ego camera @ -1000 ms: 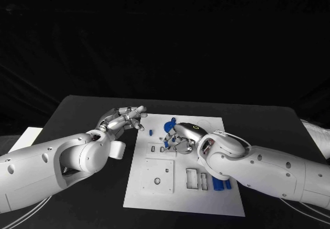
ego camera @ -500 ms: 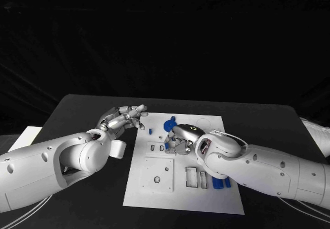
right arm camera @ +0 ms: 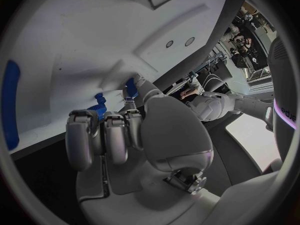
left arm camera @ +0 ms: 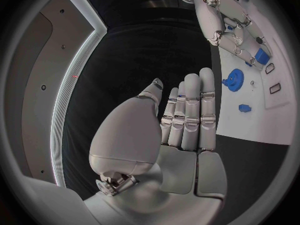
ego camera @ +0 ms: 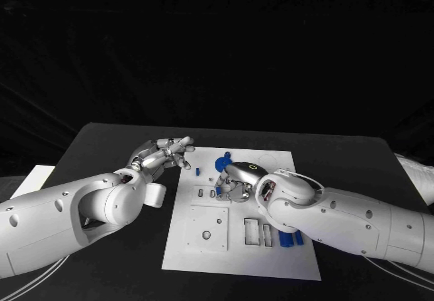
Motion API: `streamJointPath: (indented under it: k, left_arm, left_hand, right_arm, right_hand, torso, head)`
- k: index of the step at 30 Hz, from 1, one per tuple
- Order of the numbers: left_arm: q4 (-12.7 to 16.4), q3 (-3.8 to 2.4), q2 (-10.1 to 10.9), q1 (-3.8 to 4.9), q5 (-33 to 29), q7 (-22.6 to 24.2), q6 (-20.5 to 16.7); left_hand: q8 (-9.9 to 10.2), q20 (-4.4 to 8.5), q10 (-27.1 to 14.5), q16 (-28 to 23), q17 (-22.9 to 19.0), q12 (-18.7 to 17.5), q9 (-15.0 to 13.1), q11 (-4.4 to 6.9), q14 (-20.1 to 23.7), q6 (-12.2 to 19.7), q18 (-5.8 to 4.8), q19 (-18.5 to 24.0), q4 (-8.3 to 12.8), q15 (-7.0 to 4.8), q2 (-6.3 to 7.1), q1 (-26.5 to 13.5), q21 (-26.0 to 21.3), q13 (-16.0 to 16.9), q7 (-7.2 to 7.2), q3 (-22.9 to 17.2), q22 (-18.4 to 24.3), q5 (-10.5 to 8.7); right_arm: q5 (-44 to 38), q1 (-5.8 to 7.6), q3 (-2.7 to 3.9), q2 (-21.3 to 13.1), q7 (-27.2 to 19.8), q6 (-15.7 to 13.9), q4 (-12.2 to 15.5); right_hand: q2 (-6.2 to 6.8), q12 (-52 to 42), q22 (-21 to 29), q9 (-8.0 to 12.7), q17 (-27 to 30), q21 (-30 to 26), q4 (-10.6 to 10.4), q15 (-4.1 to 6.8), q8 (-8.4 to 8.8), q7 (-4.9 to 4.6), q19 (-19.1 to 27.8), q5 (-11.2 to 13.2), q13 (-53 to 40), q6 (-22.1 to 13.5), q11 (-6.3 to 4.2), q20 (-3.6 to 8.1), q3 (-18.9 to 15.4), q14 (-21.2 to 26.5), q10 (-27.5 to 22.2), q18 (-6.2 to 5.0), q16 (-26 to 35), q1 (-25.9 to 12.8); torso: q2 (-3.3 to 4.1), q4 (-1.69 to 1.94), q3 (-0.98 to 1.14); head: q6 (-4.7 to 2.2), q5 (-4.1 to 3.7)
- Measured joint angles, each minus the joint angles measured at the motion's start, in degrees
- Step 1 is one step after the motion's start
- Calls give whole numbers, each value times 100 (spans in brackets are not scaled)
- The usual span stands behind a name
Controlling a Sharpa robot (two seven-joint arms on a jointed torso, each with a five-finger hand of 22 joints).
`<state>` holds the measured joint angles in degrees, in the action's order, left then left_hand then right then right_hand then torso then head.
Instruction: Assemble the parts on the task board
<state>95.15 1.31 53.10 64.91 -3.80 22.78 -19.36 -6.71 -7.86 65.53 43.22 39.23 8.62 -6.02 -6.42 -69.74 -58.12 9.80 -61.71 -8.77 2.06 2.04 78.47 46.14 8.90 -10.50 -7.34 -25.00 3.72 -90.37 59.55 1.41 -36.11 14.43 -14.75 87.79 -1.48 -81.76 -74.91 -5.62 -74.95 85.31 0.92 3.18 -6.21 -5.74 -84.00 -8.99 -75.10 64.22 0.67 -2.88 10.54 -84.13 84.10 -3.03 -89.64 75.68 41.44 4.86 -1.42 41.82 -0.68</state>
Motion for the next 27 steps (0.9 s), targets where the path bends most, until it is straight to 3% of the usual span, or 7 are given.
streamJointPath:
  k: [4,10,19,27]
  left_arm:
    - [0,0,0,0,-1,0,1]
    - [-4,0,-2,0,-2,0,2]
    - [-9,0,-5,0,-3,-1,5]
    - [-13,0,-5,0,-4,-4,7]
  left_hand:
    - [0,0,0,0,0,0,0,0,0,0,0,0,0,0,0,0,0,0,0,0,0,0]
    - [0,0,0,0,2,0,0,0,0,0,0,0,3,0,-1,1,0,-4,0,-37,-3,0]
    - [0,0,0,0,6,0,0,0,0,0,0,0,15,0,-22,22,0,-7,0,-49,-8,0]
    - [0,0,0,0,5,0,0,0,0,0,0,0,15,0,-22,22,0,-6,0,-49,-8,0]
  right_arm:
    - [-14,3,3,0,0,26,-2]
    - [-56,10,8,-1,2,73,1]
    - [-157,13,11,-3,8,96,-2]
    - [-236,7,4,-2,15,68,8]
  right_hand:
    - [23,85,0,14,0,0,-65,0,0,0,0,1,6,-3,1,0,65,0,-1,0,0,-22]
    - [184,217,1,49,1,-32,-89,-36,-64,-81,0,0,16,-143,73,0,76,8,-32,0,0,-183]
    - [443,283,1,83,1,-32,-131,-95,39,-149,0,-29,17,-271,140,-44,-91,12,-66,-1,0,-337]
    - [473,306,-4,96,2,-32,-166,-104,61,-160,-1,23,17,-322,160,-84,-127,21,-87,-1,0,-368]
  torso:
    - [0,0,-1]
    - [0,1,-1]
    - [1,-1,-3]
    - [2,1,-3]
  head:
    - [8,2]
    - [10,-5]
    - [-4,-15]
    - [-6,2]
